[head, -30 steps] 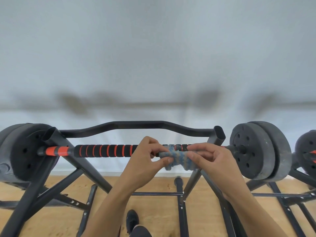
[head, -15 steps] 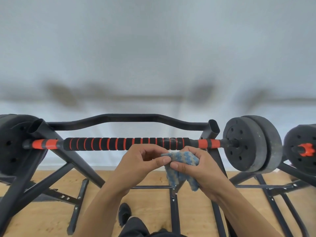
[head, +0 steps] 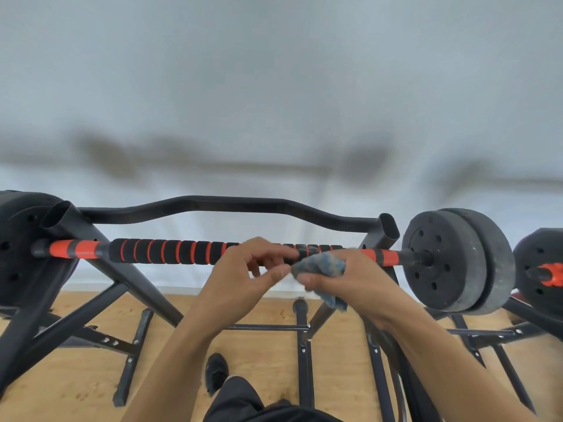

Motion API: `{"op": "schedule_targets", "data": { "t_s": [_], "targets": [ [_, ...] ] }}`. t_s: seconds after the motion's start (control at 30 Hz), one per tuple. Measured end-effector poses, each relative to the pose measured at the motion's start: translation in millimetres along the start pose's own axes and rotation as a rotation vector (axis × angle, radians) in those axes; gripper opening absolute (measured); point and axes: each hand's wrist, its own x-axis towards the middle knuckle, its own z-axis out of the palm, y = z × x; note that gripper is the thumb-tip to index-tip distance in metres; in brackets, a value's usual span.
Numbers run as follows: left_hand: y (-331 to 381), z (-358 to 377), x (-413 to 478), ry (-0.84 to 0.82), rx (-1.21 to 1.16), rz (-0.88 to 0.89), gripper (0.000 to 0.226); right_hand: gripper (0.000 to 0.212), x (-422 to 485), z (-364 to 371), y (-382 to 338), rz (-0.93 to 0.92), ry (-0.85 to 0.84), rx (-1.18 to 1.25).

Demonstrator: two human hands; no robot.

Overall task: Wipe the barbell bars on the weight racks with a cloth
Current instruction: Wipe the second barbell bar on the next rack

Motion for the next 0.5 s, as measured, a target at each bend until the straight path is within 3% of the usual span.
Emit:
{"op": "schedule_targets", "data": {
  "t_s": [0.07,0.13,0.2,0.27,0.43,0.5],
  "targets": [
    [-4.7,-7.8,5.0,0.072,0.090,0.048,0.032,0.010,18.2,-10.1,-4.1,-0.111,0.147,-0.231],
    [-12.7,-10.7,17.0,0.058,0.431,0.108,0.043,0.015,44.6,-17.4,-6.4,-0.239,0.292,-0.526],
    [-20.5,-7.6,33.7,-0.018,0.799,0.150,0.061,0.016,67.9,-17.1,-10.5,-0.317,0.299,-0.698],
    [-27.6,2.6,49.6,-0.095,1.019,0.129,0.067,0.016,85.3,-10.8,-7.9,-0.305,0.220,-0.794],
    [-40.5,14.7,66.7,-0.068,1.128,0.008,0.026,0.016,94.6,2.9,7.5,-0.177,0.192,-0.841],
    [-43.3,15.6,66.8,-0.060,1.138,0.009,0.023,0.020,86.1,5.6,13.5,-0.216,0.225,-0.873]
  ]
}}
